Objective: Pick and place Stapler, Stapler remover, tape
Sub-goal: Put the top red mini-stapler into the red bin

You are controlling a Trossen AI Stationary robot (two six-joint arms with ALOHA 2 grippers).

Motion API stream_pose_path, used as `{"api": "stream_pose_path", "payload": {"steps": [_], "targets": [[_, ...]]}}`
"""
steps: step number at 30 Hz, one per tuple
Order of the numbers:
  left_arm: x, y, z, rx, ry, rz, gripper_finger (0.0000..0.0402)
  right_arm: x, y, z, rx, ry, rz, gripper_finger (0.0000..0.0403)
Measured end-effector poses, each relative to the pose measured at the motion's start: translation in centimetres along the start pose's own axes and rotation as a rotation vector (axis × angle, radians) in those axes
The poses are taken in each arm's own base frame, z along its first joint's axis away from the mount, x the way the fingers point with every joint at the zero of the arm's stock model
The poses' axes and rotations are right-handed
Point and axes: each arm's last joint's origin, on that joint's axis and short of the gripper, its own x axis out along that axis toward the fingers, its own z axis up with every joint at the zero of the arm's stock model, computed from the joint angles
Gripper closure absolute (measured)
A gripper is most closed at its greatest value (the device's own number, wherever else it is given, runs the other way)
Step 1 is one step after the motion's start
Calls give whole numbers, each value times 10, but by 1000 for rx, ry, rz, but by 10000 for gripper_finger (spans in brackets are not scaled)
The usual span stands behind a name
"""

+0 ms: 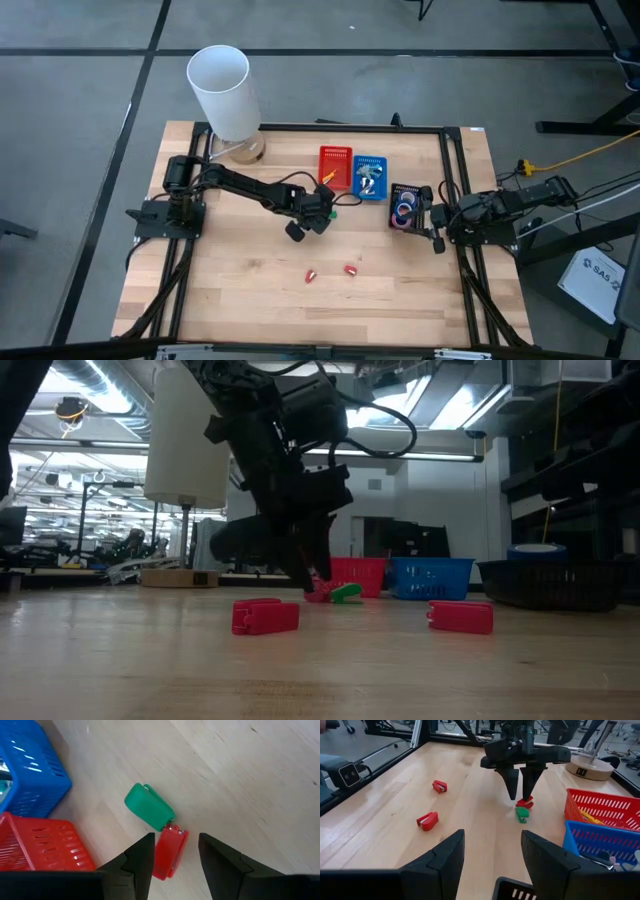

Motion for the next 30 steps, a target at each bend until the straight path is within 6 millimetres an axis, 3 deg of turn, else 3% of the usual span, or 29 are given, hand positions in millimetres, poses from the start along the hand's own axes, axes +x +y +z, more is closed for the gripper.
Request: {"api": "stream_pose_path", "payload": {"steps": [14, 30], "targets": [[-14, 15, -5, 16, -86, -16, 252, 0, 0, 0, 5, 0, 0, 206], [14, 21, -25, 16, -59, -75, 252, 0, 0, 0, 5, 0, 0, 205]]}}
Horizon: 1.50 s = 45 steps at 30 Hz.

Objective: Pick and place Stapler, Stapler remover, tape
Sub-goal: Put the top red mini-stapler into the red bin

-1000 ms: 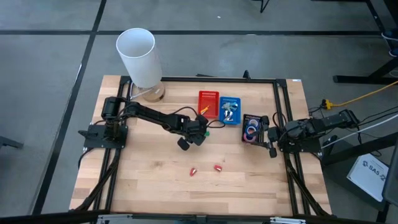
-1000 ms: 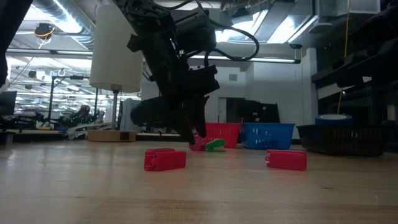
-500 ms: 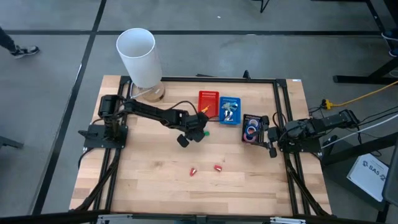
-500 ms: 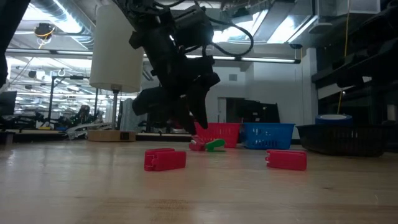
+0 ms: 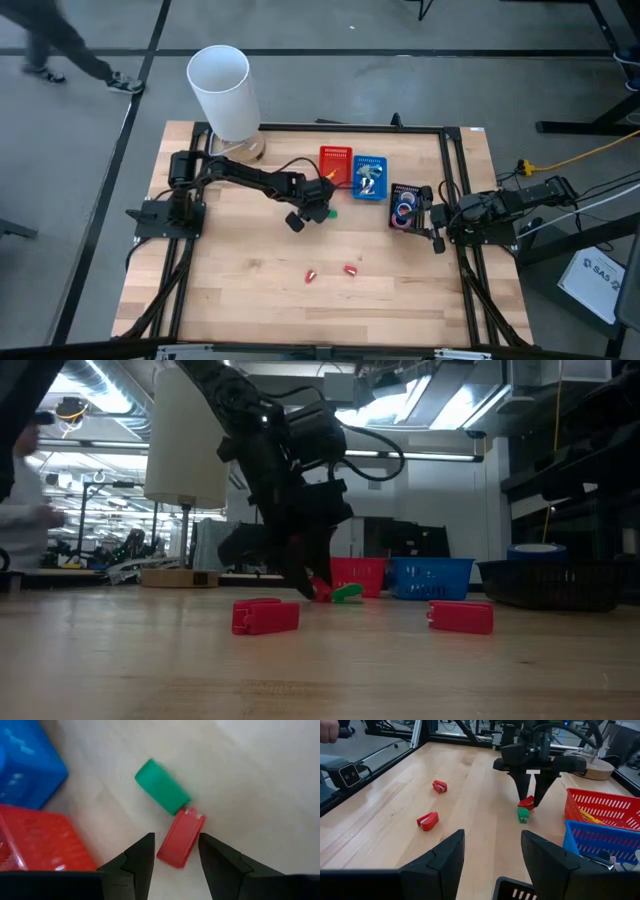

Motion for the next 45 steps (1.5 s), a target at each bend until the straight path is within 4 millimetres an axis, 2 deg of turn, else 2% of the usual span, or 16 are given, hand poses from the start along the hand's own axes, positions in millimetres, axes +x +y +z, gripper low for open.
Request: {"api": "stream_pose_path", "payload": {"steps": [5, 12, 23, 36, 45], "targets": [[2, -1, -1, -21, -24, -30, 266, 0, 0, 0, 0, 0, 0, 205], [2, -2, 0, -70, -48, -62, 341, 0, 0, 0, 0, 0, 0, 205], [-1, -2, 4, -217, -57, -52, 341, 0, 0, 0, 0, 0, 0, 205], [-43, 5, 22, -264, -171, 52, 338, 0, 0, 0, 0, 0, 0, 205], [-74, 18, 30, -260, -264, 200, 337, 0, 0, 0, 0, 0, 0, 205]]}}
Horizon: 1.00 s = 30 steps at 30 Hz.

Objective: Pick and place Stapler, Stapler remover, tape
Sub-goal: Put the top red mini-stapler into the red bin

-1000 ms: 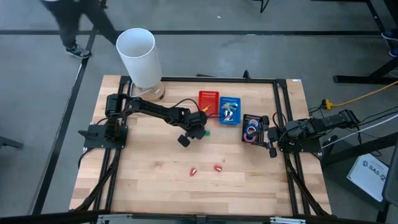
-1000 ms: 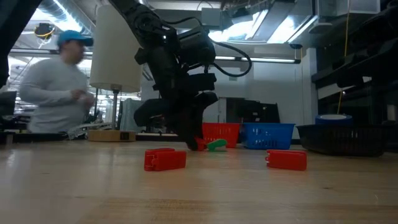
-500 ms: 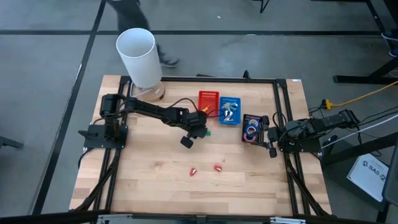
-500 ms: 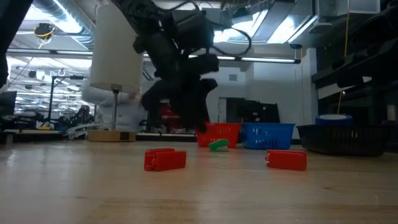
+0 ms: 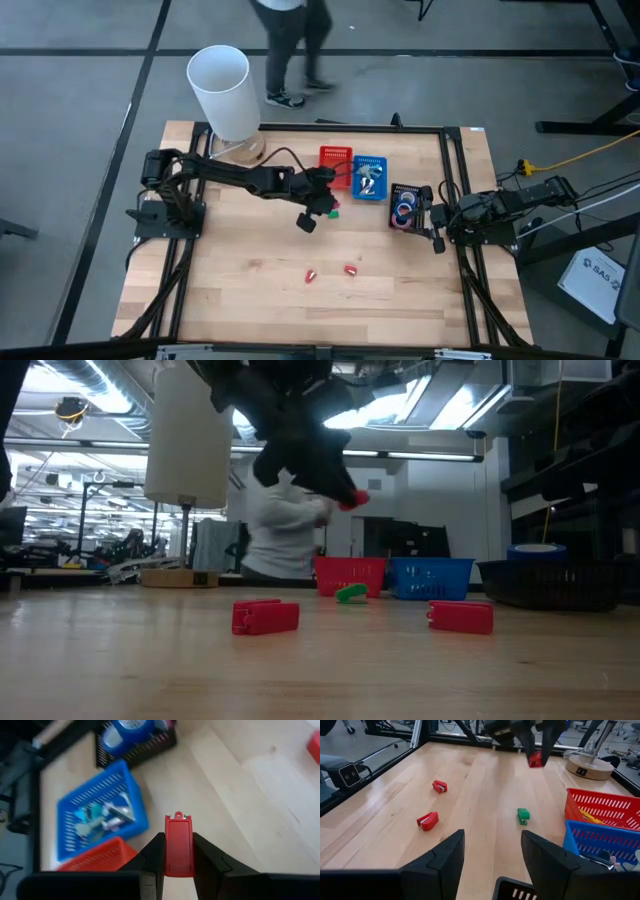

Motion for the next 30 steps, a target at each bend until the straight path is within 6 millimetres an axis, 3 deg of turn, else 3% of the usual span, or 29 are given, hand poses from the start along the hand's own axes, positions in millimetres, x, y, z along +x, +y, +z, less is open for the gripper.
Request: {"api": "stream_pose_path", "payload": {"steps": [10, 30], "targets": [[-2, 21, 1, -4, -89, 102, 337, 0, 0, 0, 0, 0, 0, 205], [41, 83, -68, -210, 11, 274, 336, 0, 0, 0, 0, 0, 0, 205]]}}
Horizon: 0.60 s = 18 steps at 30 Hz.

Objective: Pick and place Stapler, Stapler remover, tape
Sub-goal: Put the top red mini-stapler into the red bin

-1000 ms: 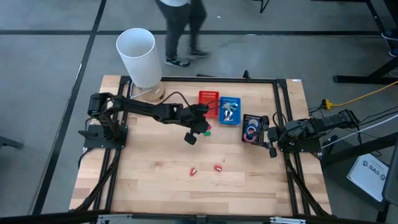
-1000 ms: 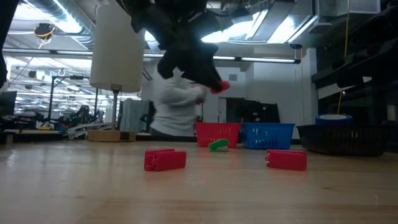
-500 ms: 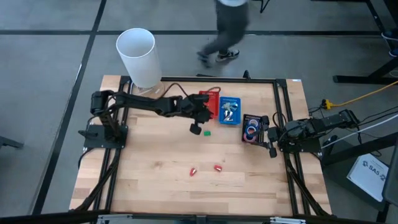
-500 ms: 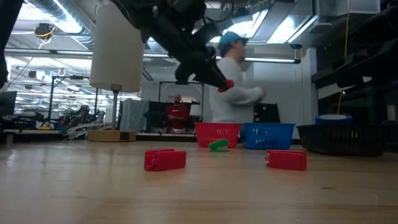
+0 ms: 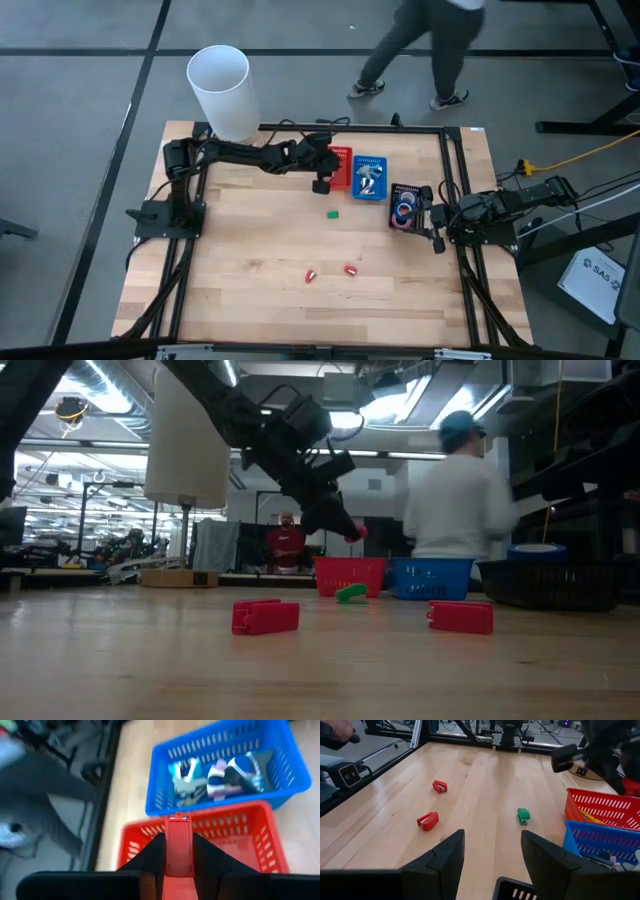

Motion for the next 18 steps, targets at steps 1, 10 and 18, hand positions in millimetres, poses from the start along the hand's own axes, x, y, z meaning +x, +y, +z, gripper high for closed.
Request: {"api": "stream_pose_path", "payload": {"steps": [1, 10, 18], "targets": [[3, 2, -2, -21, 13, -2, 336, 0, 0, 0, 0, 0, 0, 205], [22, 11, -9, -135, 114, -9, 336, 0, 0, 0, 0, 0, 0, 206], [30, 10, -12, -155, 145, -8, 320, 0, 0, 0, 0, 0, 0, 206]]}}
